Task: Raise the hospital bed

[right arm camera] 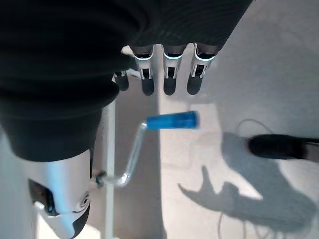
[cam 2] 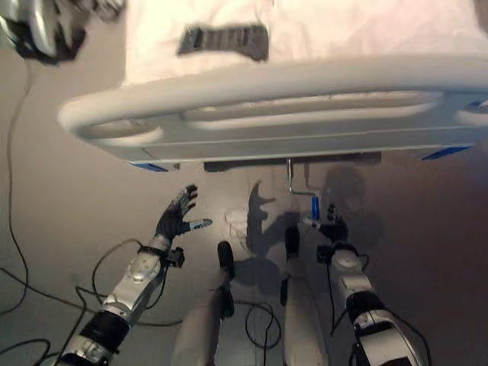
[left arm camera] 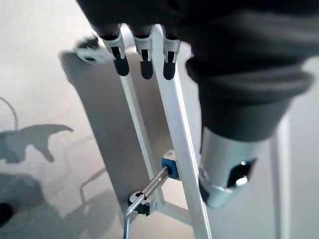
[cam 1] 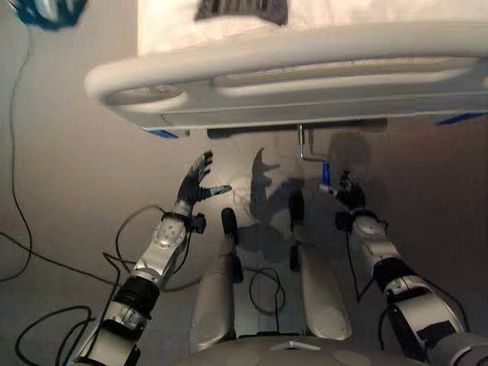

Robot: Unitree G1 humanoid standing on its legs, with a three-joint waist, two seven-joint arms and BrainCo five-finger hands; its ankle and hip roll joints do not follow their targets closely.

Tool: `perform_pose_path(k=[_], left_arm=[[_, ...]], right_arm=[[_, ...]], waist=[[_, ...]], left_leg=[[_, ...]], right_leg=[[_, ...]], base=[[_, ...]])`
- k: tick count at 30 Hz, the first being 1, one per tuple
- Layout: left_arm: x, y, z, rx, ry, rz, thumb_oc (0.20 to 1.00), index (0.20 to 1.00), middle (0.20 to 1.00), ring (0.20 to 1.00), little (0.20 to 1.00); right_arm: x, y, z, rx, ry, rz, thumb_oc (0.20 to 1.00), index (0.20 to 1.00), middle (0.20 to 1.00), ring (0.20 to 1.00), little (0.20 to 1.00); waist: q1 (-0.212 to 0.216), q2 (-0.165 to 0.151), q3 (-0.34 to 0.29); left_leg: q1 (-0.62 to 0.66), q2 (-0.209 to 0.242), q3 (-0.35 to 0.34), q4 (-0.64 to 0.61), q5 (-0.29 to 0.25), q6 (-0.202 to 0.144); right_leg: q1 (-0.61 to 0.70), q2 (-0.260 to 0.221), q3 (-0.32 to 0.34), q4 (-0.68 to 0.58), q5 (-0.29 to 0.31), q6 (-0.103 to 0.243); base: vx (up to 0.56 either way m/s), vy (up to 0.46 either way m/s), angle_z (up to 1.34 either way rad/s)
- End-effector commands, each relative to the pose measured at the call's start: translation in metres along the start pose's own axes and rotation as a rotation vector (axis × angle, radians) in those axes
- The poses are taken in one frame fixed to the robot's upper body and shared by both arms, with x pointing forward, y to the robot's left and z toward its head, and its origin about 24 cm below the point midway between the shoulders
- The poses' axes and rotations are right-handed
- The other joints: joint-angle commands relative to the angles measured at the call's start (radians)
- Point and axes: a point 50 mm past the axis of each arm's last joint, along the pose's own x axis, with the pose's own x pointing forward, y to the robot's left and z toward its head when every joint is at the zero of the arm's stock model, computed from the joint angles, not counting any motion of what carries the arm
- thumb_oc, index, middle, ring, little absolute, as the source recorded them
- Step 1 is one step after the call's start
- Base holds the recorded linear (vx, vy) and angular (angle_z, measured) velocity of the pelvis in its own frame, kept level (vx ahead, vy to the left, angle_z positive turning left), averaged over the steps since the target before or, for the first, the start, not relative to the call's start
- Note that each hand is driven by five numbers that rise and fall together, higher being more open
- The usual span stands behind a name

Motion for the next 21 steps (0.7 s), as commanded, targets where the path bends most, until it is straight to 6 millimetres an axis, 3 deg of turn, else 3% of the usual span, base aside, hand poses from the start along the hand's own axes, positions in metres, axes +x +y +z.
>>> perform_pose_path(k=[1, 2, 3, 5, 8, 10, 12, 17, 21], left_arm=[[0.000, 0.010, 0.021, 0.008, -0.126, 0.042, 1.000, 1.000, 1.000, 1.000, 1.000], [0.005, 0.006, 0.042, 0.032, -0.213, 0.011, 1.000, 1.000, 1.000, 1.000, 1.000], [0.006, 0.006, 0.042, 0.032, -0.214, 0.011, 1.000, 1.000, 1.000, 1.000, 1.000], [0.009, 0.006, 0.067, 0.029, -0.316, -0.002, 1.000, 1.000, 1.000, 1.000, 1.000], [0.010, 0.005, 0.080, 0.046, -0.369, -0.011, 1.000, 1.000, 1.000, 1.000, 1.000], [0.010, -0.001, 0.101, 0.055, -0.456, -0.045, 1.000, 1.000, 1.000, 1.000, 1.000], [0.009, -0.003, 0.105, 0.043, -0.473, -0.055, 1.000, 1.000, 1.000, 1.000, 1.000], [0.005, -0.014, 0.140, 0.016, -0.628, -0.104, 1.000, 1.000, 1.000, 1.000, 1.000], [0.003, -0.018, 0.151, 0.003, -0.675, -0.127, 1.000, 1.000, 1.000, 1.000, 1.000]], right_arm=[[-0.002, 0.001, 0.014, 0.036, -0.098, -0.019, 1.000, 1.000, 1.000, 1.000, 1.000], [0.002, -0.004, 0.025, 0.039, -0.138, -0.041, 1.000, 1.000, 1.000, 1.000, 1.000], [0.002, -0.004, 0.026, 0.040, -0.139, -0.041, 1.000, 1.000, 1.000, 1.000, 1.000], [0.009, -0.013, 0.042, 0.078, -0.177, -0.096, 1.000, 1.000, 1.000, 1.000, 1.000], [0.012, -0.013, 0.050, 0.098, -0.189, -0.104, 1.000, 1.000, 1.000, 1.000, 1.000], [0.015, -0.012, 0.055, 0.112, -0.190, -0.095, 1.000, 1.000, 1.000, 1.000, 1.000], [0.017, -0.013, 0.058, 0.114, -0.192, -0.096, 1.000, 1.000, 1.000, 1.000, 1.000], [0.028, -0.015, 0.075, 0.156, -0.184, -0.106, 1.000, 1.000, 1.000, 1.000, 1.000], [0.035, -0.018, 0.085, 0.144, -0.171, -0.108, 1.000, 1.000, 1.000, 1.000, 1.000]], waist=[[-0.022, -0.034, -0.036], [-0.026, -0.034, -0.010], [-0.026, -0.034, -0.011], [-0.026, -0.031, 0.010], [-0.024, -0.032, 0.010], [-0.023, -0.036, 0.010], [-0.023, -0.035, 0.010], [-0.011, -0.033, 0.010], [-0.004, -0.032, 0.010]], left_leg=[[-0.086, -0.012, -0.060, 0.139, -0.061, -0.013], [-0.130, -0.013, -0.058, 0.157, -0.061, -0.014], [-0.133, -0.013, -0.058, 0.159, -0.061, -0.014], [-0.184, -0.018, -0.057, 0.171, -0.062, -0.012], [-0.226, -0.018, -0.052, 0.184, -0.064, -0.010], [-0.279, -0.022, -0.052, 0.204, -0.070, -0.006], [-0.297, -0.023, -0.055, 0.222, -0.082, -0.005], [-0.379, -0.028, -0.054, 0.250, -0.096, -0.002], [-0.409, -0.030, -0.052, 0.259, -0.100, -0.001]], right_leg=[[-0.052, -0.031, 0.009, 0.139, -0.131, 0.100], [-0.097, -0.032, 0.013, 0.156, -0.127, 0.100], [-0.100, -0.032, 0.013, 0.157, -0.127, 0.100], [-0.153, -0.031, 0.022, 0.163, -0.117, 0.103], [-0.193, -0.031, 0.029, 0.167, -0.111, 0.103], [-0.240, -0.031, 0.035, 0.178, -0.108, 0.100], [-0.252, -0.033, 0.037, 0.185, -0.113, 0.100], [-0.328, -0.038, 0.037, 0.205, -0.113, 0.097], [-0.357, -0.038, 0.038, 0.209, -0.110, 0.096]], base=[[-0.06, 0.010, 0.06], [-0.04, 0.004, 0.07], [-0.04, 0.013, 0.05], [-0.01, 0.037, 0.01], [0.01, 0.010, -0.01], [0.03, 0.026, -0.03], [0.00, 0.000, 0.00], [0.01, 0.015, 0.00], [0.01, 0.020, 0.03]])
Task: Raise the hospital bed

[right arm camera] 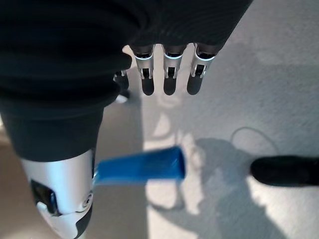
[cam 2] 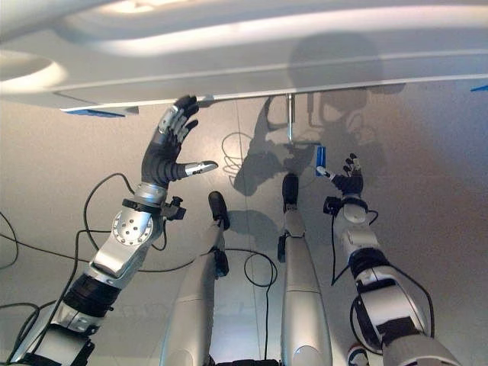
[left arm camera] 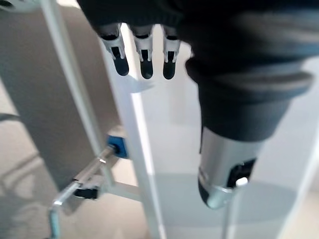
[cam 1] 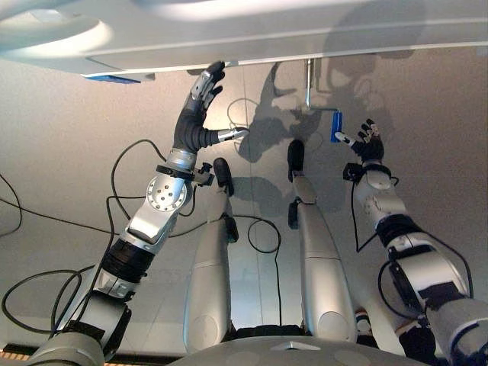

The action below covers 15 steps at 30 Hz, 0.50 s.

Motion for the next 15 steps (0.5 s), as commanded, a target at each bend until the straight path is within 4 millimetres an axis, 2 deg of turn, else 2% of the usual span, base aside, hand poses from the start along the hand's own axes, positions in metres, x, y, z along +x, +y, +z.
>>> perform_pose_path(k=[1, 5, 9, 15], left_arm=[[-0.001, -0.002, 0.029, -0.017, -0.149, -0.028, 1.000, 1.000, 1.000, 1.000, 1.000], [0.003, -0.004, 0.046, -0.038, -0.221, -0.050, 1.000, 1.000, 1.000, 1.000, 1.000], [0.004, -0.007, 0.049, -0.063, -0.233, -0.062, 1.000, 1.000, 1.000, 1.000, 1.000], [0.010, -0.013, 0.057, -0.110, -0.276, -0.074, 1.000, 1.000, 1.000, 1.000, 1.000]], right_arm=[[0.004, -0.005, 0.010, 0.006, -0.026, 0.008, 1.000, 1.000, 1.000, 1.000, 1.000], [0.016, -0.008, 0.030, 0.002, -0.024, 0.002, 1.000, 1.000, 1.000, 1.000, 1.000], [0.024, -0.010, 0.041, -0.061, -0.004, 0.008, 1.000, 1.000, 1.000, 1.000, 1.000], [0.030, -0.015, 0.049, -0.113, 0.027, -0.009, 1.000, 1.000, 1.000, 1.000, 1.000]], waist=[[0.013, -0.025, -0.021], [0.025, -0.026, -0.021], [0.033, -0.027, -0.021], [0.049, -0.008, -0.021]], left_leg=[[-0.073, -0.017, -0.042, 0.144, -0.095, -0.007], [-0.105, -0.019, -0.042, 0.142, -0.092, -0.009], [-0.125, -0.021, -0.045, 0.141, -0.090, -0.010], [-0.158, -0.027, -0.050, 0.142, -0.090, -0.007]], right_leg=[[-0.001, -0.018, 0.011, 0.052, -0.078, 0.102], [-0.028, -0.018, 0.008, 0.044, -0.072, 0.103], [-0.041, -0.019, 0.003, 0.038, -0.072, 0.101], [-0.071, -0.021, -0.002, 0.037, -0.072, 0.103]], base=[[0.00, 0.000, 0.00], [0.00, 0.000, 0.00], [0.00, 0.000, 0.00], [0.01, 0.007, 0.04]])
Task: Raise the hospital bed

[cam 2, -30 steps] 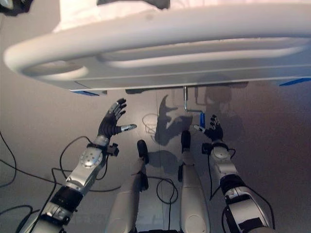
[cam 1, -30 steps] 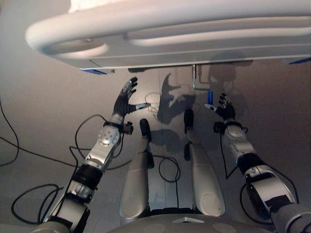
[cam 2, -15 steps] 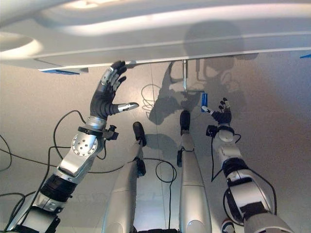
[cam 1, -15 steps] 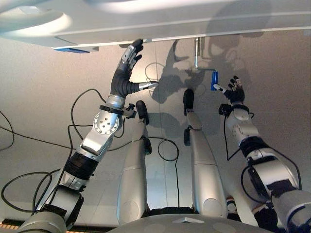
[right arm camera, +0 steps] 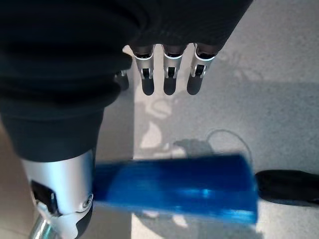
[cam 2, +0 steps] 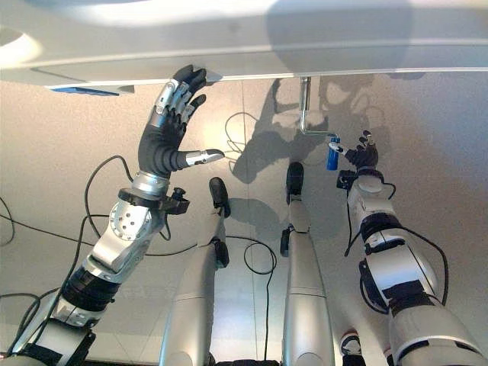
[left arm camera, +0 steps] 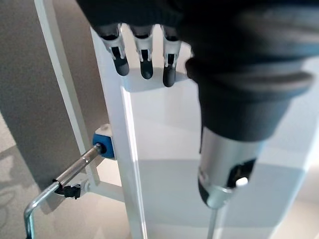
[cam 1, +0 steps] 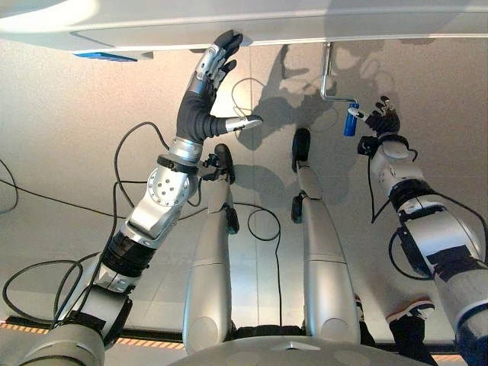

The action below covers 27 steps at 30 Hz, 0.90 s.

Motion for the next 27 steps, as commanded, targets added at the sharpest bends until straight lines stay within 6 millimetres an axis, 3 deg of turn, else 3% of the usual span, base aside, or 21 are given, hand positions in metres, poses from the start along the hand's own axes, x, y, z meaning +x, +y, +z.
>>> perform_pose_path(k=[1, 11, 27], left_arm=[[0.001, -0.008, 0.033, -0.062, -0.172, -0.037, 1.000, 1.000, 1.000, 1.000, 1.000], [0.009, -0.017, 0.040, -0.085, -0.219, -0.056, 1.000, 1.000, 1.000, 1.000, 1.000], [0.013, -0.017, 0.045, -0.076, -0.242, -0.041, 1.000, 1.000, 1.000, 1.000, 1.000]], right_arm=[[0.001, -0.010, -0.003, -0.066, 0.029, -0.012, 1.000, 1.000, 1.000, 1.000, 1.000], [0.006, -0.028, 0.008, -0.193, 0.052, -0.055, 1.000, 1.000, 1.000, 1.000, 1.000], [0.002, -0.013, -0.010, -0.193, 0.112, -0.004, 1.000, 1.000, 1.000, 1.000, 1.000]], waist=[[0.021, -0.006, -0.021], [0.050, 0.039, -0.021], [0.048, 0.050, -0.021]], left_leg=[[-0.066, -0.023, -0.032, 0.126, -0.094, -0.004], [-0.100, -0.028, -0.037, 0.131, -0.097, 0.004], [-0.098, -0.030, -0.025, 0.122, -0.102, 0.005]], right_leg=[[0.010, -0.012, 0.009, 0.022, -0.076, 0.107], [-0.027, -0.019, 0.011, 0.035, -0.084, 0.107], [-0.036, -0.016, 0.023, 0.034, -0.089, 0.107]], base=[[0.01, 0.009, 0.07], [0.01, 0.008, 0.02], [0.00, 0.000, 0.00]])
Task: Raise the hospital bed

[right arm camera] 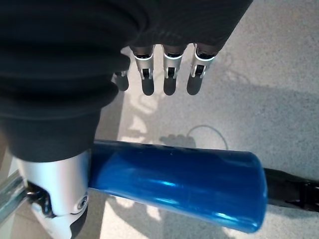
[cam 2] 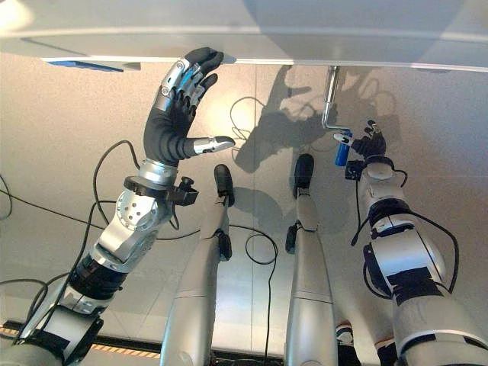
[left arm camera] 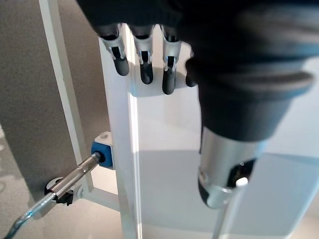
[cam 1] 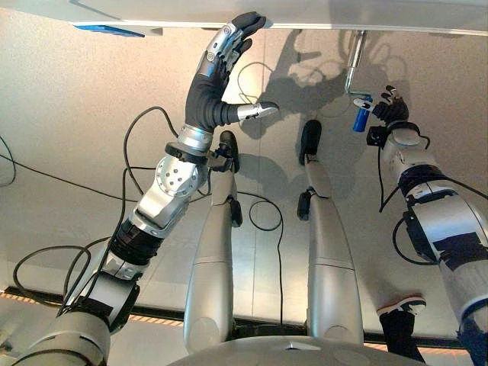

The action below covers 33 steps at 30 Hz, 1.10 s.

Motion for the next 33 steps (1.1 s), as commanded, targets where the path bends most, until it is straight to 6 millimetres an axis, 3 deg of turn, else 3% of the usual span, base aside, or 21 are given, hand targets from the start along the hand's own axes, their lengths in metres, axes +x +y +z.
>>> perform_pose_path(k=[1, 9, 11, 13, 33], left_arm=[[0.001, -0.006, 0.035, -0.050, -0.180, -0.008, 1.000, 1.000, 1.000, 1.000, 1.000], [0.001, -0.005, 0.036, -0.054, -0.182, 0.008, 1.000, 1.000, 1.000, 1.000, 1.000], [0.001, -0.005, 0.036, -0.057, -0.182, 0.008, 1.000, 1.000, 1.000, 1.000, 1.000], [0.001, -0.005, 0.036, -0.061, -0.185, 0.009, 1.000, 1.000, 1.000, 1.000, 1.000], [-0.001, -0.003, 0.038, -0.065, -0.195, 0.015, 1.000, 1.000, 1.000, 1.000, 1.000]], right_arm=[[-0.004, 0.003, -0.024, -0.089, 0.102, -0.003, 1.000, 1.000, 1.000, 1.000, 1.000], [-0.009, 0.026, -0.036, -0.026, 0.128, 0.061, 1.000, 1.000, 1.000, 1.000, 1.000], [-0.010, 0.030, -0.039, -0.010, 0.136, 0.070, 0.752, 0.752, 0.752, 0.752, 0.752], [-0.012, 0.034, -0.045, 0.005, 0.150, 0.078, 0.200, 0.200, 0.200, 0.200, 0.200], [-0.013, 0.042, -0.042, 0.067, 0.132, 0.097, 0.200, 0.200, 0.200, 0.200, 0.200]], waist=[[-0.003, 0.050, -0.019], [-0.008, 0.050, -0.019], [-0.009, 0.049, -0.019], [-0.008, 0.051, -0.019], [-0.011, 0.047, -0.019]], left_leg=[[-0.028, -0.024, -0.013, 0.112, -0.106, 0.001], [-0.026, -0.025, -0.010, 0.108, -0.107, 0.003], [-0.025, -0.025, -0.010, 0.108, -0.107, 0.002], [-0.022, -0.025, -0.010, 0.106, -0.107, 0.003], [-0.008, -0.025, -0.006, 0.098, -0.103, -0.001]], right_leg=[[0.029, -0.008, 0.023, 0.022, -0.083, 0.100], [0.030, -0.007, 0.026, 0.018, -0.079, 0.101], [0.031, -0.007, 0.027, 0.016, -0.078, 0.102], [0.032, -0.008, 0.029, 0.015, -0.078, 0.102], [0.046, -0.010, 0.026, 0.002, -0.067, 0.106]], base=[[0.00, 0.000, 0.00], [0.00, 0.000, 0.00], [0.00, 0.000, 0.00], [0.00, 0.000, 0.00], [0.00, 0.000, 0.00]])
